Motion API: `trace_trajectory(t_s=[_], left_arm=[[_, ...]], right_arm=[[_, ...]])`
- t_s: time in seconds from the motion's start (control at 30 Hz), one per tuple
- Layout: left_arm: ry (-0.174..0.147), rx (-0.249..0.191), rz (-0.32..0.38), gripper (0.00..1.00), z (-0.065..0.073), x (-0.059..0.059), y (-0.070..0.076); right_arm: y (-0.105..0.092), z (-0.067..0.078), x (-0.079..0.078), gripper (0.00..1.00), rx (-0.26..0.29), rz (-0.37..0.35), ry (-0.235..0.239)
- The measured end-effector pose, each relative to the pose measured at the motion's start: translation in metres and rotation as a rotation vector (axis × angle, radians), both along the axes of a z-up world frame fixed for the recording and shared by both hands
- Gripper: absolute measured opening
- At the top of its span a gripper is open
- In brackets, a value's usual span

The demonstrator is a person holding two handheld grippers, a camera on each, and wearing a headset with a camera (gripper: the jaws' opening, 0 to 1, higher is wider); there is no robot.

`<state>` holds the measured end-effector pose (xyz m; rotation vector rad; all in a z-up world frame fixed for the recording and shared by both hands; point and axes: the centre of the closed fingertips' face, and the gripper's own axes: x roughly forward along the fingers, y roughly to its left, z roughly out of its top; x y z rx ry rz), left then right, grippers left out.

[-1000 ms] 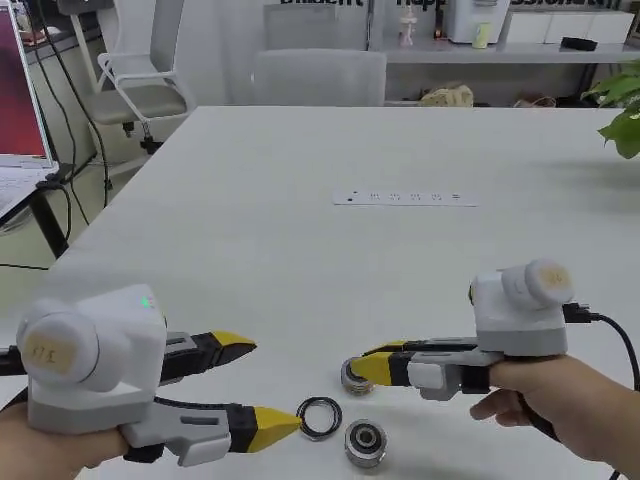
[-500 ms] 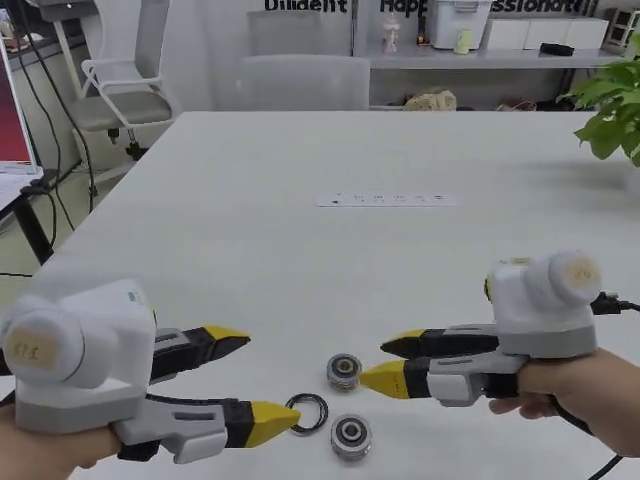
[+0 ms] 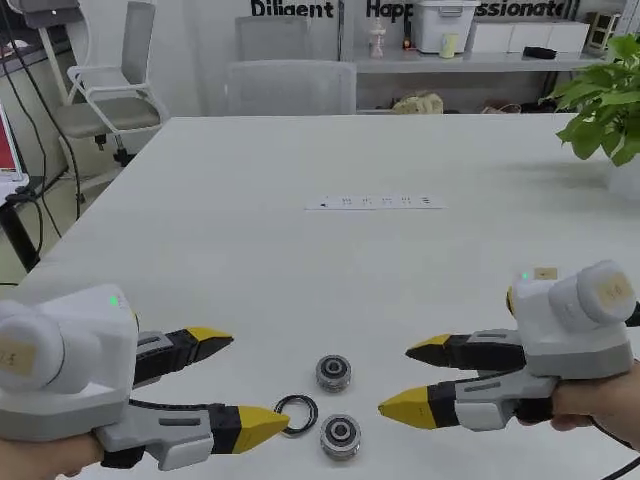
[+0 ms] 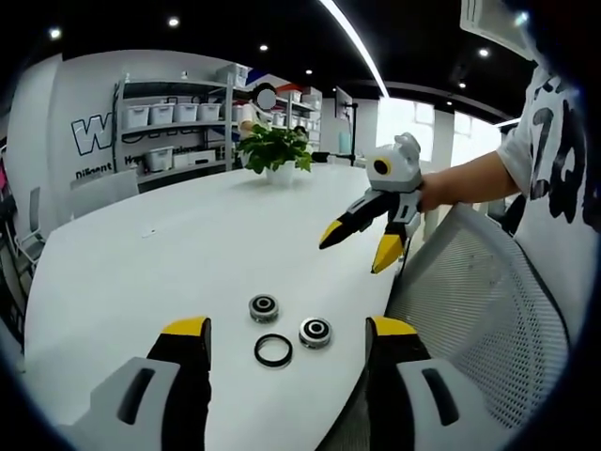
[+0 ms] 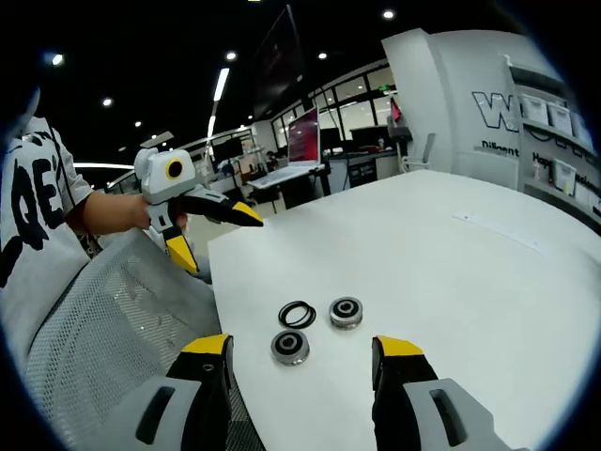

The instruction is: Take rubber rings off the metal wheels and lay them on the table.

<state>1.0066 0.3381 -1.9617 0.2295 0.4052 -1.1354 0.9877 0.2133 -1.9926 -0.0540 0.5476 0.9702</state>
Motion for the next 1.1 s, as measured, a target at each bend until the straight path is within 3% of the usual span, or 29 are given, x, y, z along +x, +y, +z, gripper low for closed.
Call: trace_trajectory(t_s=[0.43,0.73,1.1], left_arm=[[0.004,0.010,0.003,0.70,0.004,-0.002,0.008],[-0.014,0.034,-0.008,0.74,0.003,-0.006,0.010],[-0.010,0.032,0.001,0.76,0.002,-0.008,0.015]], right_arm=[[-0.012,0.005,-0.018,0.69,-0.036,-0.016,-0.046],[-0.018,0.006,-0.021,0.72,-0.043,-0.038,-0.056],[-0.023,0.008,-0.022,0.72,-0.047,-0.052,-0.070]])
